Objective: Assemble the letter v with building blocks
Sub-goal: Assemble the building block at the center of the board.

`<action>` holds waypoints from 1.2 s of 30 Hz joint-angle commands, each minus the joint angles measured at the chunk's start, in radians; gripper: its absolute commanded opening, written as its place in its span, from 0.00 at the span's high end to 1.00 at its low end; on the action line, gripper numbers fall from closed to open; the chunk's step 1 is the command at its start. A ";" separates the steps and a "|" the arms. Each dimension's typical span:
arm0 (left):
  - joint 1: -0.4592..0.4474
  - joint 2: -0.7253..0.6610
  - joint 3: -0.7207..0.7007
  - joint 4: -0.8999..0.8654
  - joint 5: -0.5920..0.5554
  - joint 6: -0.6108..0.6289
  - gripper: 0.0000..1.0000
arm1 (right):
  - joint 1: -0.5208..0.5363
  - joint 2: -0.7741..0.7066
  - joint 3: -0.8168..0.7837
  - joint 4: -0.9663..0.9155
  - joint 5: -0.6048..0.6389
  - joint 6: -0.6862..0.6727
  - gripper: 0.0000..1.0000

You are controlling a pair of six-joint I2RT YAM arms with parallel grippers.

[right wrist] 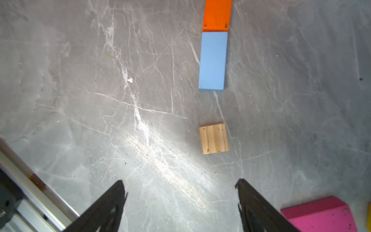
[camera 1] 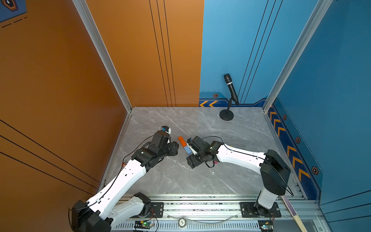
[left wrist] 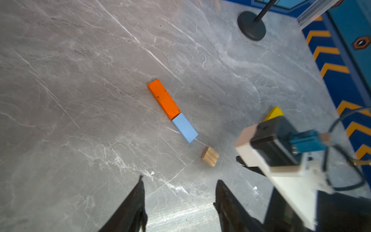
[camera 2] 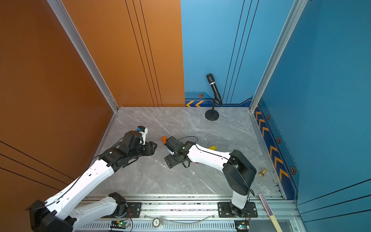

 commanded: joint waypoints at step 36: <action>0.038 -0.040 -0.078 0.016 0.025 -0.048 0.43 | -0.089 0.269 0.177 -0.130 -0.031 -0.233 0.44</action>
